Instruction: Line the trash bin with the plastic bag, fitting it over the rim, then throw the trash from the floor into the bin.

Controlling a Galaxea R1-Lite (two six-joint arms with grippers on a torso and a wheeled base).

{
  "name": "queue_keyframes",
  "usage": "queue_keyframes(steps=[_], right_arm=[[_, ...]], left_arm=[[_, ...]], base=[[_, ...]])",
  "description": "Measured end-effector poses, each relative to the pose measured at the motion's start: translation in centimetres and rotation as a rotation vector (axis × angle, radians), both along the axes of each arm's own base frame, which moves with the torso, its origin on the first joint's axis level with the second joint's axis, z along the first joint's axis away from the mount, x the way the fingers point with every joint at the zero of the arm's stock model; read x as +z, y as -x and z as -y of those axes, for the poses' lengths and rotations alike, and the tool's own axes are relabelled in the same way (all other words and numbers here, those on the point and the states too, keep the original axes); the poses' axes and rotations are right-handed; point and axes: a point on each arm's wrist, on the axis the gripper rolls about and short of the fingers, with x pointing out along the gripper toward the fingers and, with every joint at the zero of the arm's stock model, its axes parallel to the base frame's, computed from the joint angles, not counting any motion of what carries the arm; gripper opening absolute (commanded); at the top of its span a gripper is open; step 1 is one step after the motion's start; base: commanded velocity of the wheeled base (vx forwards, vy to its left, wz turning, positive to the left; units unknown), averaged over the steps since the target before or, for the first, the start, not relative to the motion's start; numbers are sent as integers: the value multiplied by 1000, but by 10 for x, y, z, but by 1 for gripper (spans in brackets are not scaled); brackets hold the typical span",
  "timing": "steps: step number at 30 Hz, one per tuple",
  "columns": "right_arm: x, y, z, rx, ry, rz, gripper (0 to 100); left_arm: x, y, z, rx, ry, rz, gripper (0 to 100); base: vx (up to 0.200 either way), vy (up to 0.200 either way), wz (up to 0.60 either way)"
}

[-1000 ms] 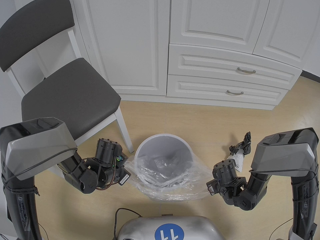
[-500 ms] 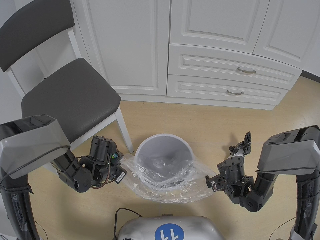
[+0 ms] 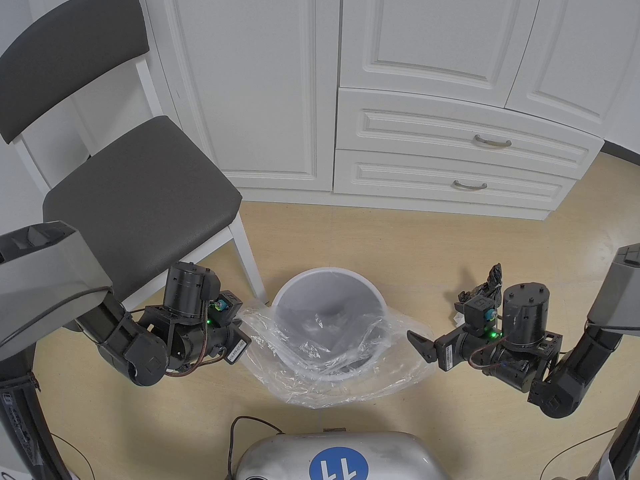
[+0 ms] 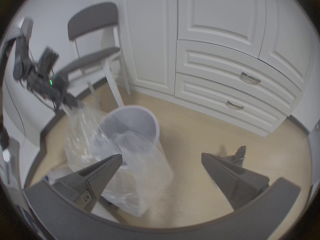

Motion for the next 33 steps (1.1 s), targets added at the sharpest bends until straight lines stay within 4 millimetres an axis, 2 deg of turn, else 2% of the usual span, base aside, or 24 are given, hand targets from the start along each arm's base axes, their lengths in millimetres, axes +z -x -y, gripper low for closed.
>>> queue_keyframes(steps=[5, 11, 15, 24, 28, 33], right_arm=[[20, 4, -8, 17, -158, -31, 100], [30, 4, -16, -5, -170, -126, 100], [36, 1, -26, -35, -162, -120, 100], [48, -18, -69, -18, -39, -106, 100], [55, -30, -96, -38, 51, -136, 100], [43, -34, -138, -14, 161, -166, 100]], left_arm=[[1, 0, 1, -3, 4, 3, 0], [2, 1, 1, -4, 5, 6, 0], [2, 2, 0, -5, 6, 8, 0], [3, 4, 0, -8, 6, 10, 0], [2, 5, 1, -16, 7, 8, 0], [1, 7, 3, -33, 9, 1, 0]], base=[[0, 0, 0], [0, 0, 0], [0, 0, 0], [0, 0, 0], [0, 0, 0], [0, 0, 0]])
